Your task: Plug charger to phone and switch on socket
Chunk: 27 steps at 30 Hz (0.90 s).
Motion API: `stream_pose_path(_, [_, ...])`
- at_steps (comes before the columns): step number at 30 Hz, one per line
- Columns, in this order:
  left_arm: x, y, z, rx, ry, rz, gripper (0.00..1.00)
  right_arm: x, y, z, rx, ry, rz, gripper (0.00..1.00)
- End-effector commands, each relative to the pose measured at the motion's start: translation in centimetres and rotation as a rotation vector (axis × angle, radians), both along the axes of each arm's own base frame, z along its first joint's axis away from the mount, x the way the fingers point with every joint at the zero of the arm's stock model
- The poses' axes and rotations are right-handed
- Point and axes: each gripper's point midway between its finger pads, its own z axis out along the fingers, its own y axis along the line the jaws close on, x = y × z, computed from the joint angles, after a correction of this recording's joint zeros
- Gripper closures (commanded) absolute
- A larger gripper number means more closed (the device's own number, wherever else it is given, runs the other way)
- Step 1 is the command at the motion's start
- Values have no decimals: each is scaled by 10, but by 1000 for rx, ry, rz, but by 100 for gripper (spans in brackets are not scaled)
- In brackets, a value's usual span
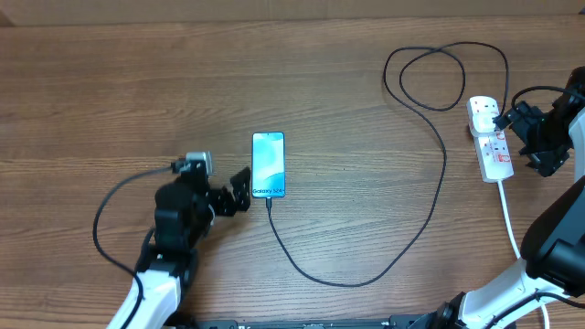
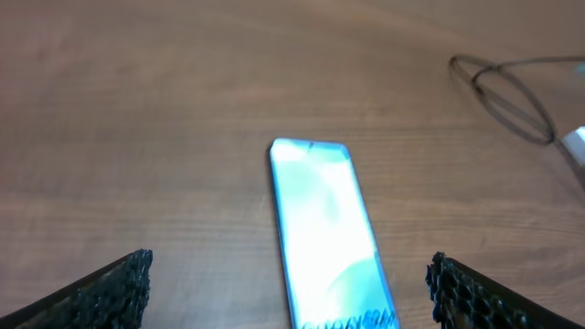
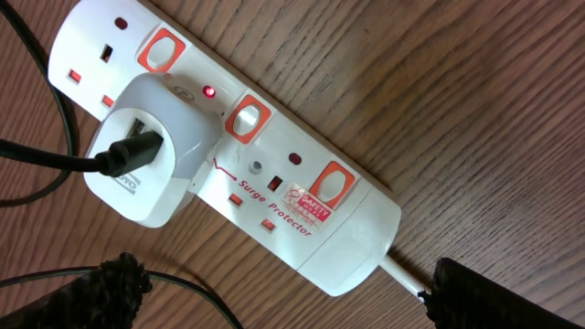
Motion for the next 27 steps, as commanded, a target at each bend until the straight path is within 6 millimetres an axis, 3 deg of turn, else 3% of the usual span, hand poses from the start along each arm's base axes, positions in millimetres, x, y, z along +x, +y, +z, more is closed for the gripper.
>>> stream_pose_path(1, [-15, 8, -11, -46, 18, 38, 0, 7, -3, 16, -26, -42, 9, 0])
stream_pose_path(5, [-32, 12, -26, -54, 27, 53, 0, 7, -3, 16, -26, -42, 9, 0])
stream_pose_path(10, [-46, 16, -30, -57, -18, 61, 1, 7, -3, 16, -26, -42, 9, 0])
stream_pose_path(17, [-45, 29, -16, -27, -76, 129, 1, 7, -3, 16, -26, -42, 9, 0])
stream_pose_path(27, [-65, 52, -35, 38, 16, 229, 1, 7, -3, 16, -26, -42, 9, 0])
